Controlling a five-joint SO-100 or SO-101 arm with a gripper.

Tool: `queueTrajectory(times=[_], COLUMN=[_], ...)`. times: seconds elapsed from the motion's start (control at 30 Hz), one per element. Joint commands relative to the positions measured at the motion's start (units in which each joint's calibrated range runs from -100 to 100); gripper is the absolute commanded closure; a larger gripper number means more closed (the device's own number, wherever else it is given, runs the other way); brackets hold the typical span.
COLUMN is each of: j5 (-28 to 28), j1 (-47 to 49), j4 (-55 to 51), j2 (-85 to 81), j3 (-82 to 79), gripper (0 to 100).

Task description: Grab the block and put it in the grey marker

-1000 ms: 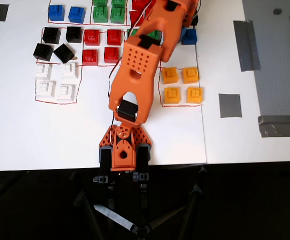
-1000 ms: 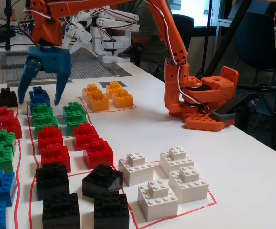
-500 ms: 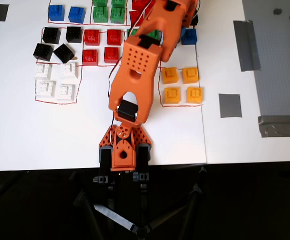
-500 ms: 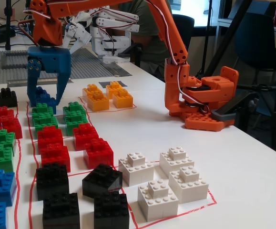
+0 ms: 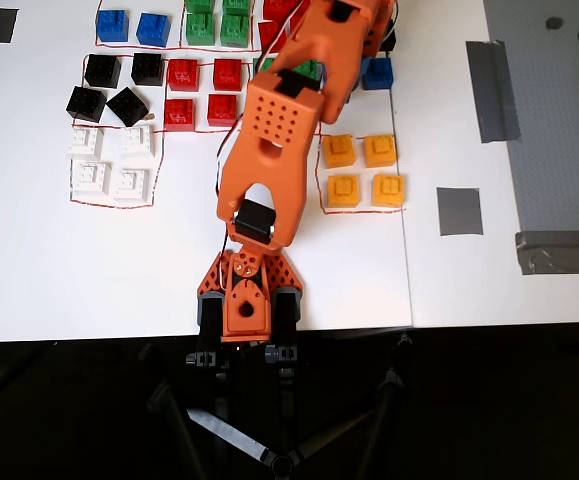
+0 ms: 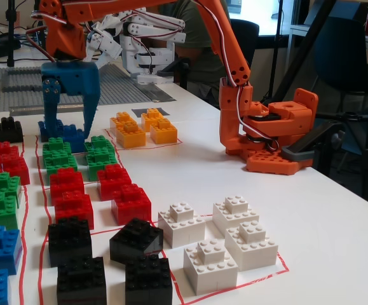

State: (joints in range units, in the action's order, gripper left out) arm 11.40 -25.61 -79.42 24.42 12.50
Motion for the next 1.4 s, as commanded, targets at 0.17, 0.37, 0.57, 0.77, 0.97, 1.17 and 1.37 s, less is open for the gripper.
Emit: queueTrajectory(times=[0.17, 0.37, 0.57, 0.77, 0.97, 1.17, 1.37], j5=[0.5, 5.9, 12.9, 19.2, 24.4, 28.3, 30.5], j1=[2.6, -0.8, -10.7, -23.1, -33.6, -43.1, -49.7], j4=[-8.2, -9.2, -8.7, -5.3, -2.1, 0.0, 0.9], j2=[-15.5, -24.5, -30.9, -32.1, -29.5, -23.9, -17.7], j3=[14.8, 10.1, 3.1, -1.8, -1.7, 0.7, 3.3], gripper=[100, 100, 100, 100, 100, 100, 100])
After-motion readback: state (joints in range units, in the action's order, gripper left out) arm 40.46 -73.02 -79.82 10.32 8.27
